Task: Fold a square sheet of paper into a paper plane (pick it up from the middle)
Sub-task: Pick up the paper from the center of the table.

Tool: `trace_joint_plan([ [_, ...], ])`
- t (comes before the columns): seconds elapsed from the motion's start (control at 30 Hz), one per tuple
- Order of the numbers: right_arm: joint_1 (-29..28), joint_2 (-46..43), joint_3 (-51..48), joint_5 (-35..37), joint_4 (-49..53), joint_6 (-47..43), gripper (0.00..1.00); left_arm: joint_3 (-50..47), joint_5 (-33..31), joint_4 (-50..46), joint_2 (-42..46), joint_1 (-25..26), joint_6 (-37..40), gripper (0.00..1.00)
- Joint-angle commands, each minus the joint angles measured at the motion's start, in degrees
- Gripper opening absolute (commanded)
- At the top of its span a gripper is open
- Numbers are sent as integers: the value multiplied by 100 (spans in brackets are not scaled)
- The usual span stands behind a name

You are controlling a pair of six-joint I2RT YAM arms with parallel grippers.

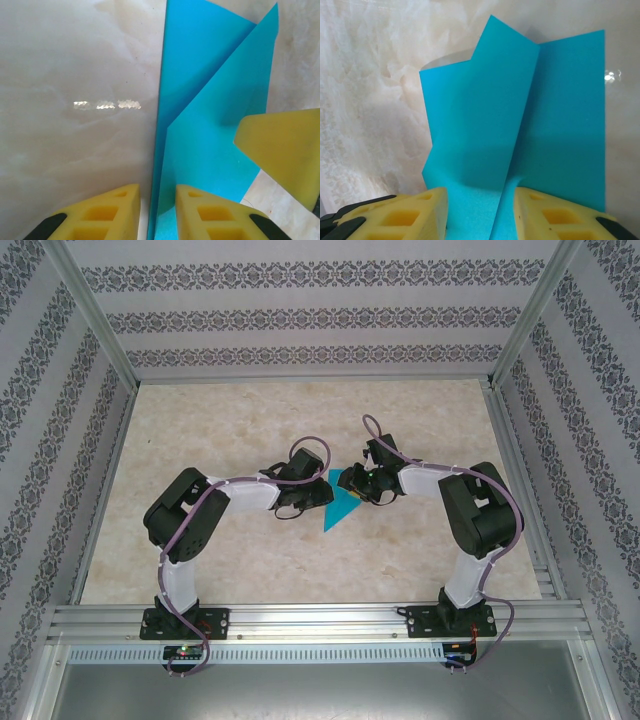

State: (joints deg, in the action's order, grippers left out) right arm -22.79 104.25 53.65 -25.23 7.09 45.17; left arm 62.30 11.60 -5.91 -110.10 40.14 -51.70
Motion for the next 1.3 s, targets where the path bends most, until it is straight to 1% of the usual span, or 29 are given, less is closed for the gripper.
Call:
trace_joint_plan([
  [0.0,-69,153,102,-246,-188,109,39,72,-58,-58,-99,-76,-13,24],
  [0.17,-68,202,75,-602,-404,185,38,0,-8,20,-109,-103,-68,20],
  [0.33,-68,218,25,-733,-548,197,32,7,18,7,-103,-120,-59,18],
  [0.43,-68,219,-12,-789,-697,216,26,-1,54,-6,-71,-137,-53,17],
  [0.53,-55,171,-97,-824,-871,193,14,-108,104,54,114,-188,-59,19],
  [0.57,-43,122,-159,-847,-957,184,9,-174,161,96,215,-229,-59,21],
  [0.63,7,-28,-297,-931,-1257,207,6,-339,311,227,460,-316,-83,26],
  [0.67,38,-131,-382,-1021,-1440,225,5,-455,403,326,608,-375,-111,31],
  [0.73,114,-369,-507,-1210,-1740,259,4,-694,636,550,919,-504,-146,39],
  [0.87,247,-772,-623,-1897,-2388,564,4,-1175,1296,1114,1531,-762,-199,58],
  [0.97,283,-917,-609,-2304,-2838,994,4,-1449,1774,1568,1862,-904,-254,72],
  [1.07,283,-980,-584,-2652,-3508,1619,4,-1748,2208,2357,2034,-980,-467,83],
  [1.17,275,-1029,-511,-2818,-3943,2079,4,-1860,2581,3026,2020,-986,-748,90],
  [1.27,256,-1050,-412,-2923,-4134,2326,4,-1949,2784,3696,1982,-982,-1103,91],
])
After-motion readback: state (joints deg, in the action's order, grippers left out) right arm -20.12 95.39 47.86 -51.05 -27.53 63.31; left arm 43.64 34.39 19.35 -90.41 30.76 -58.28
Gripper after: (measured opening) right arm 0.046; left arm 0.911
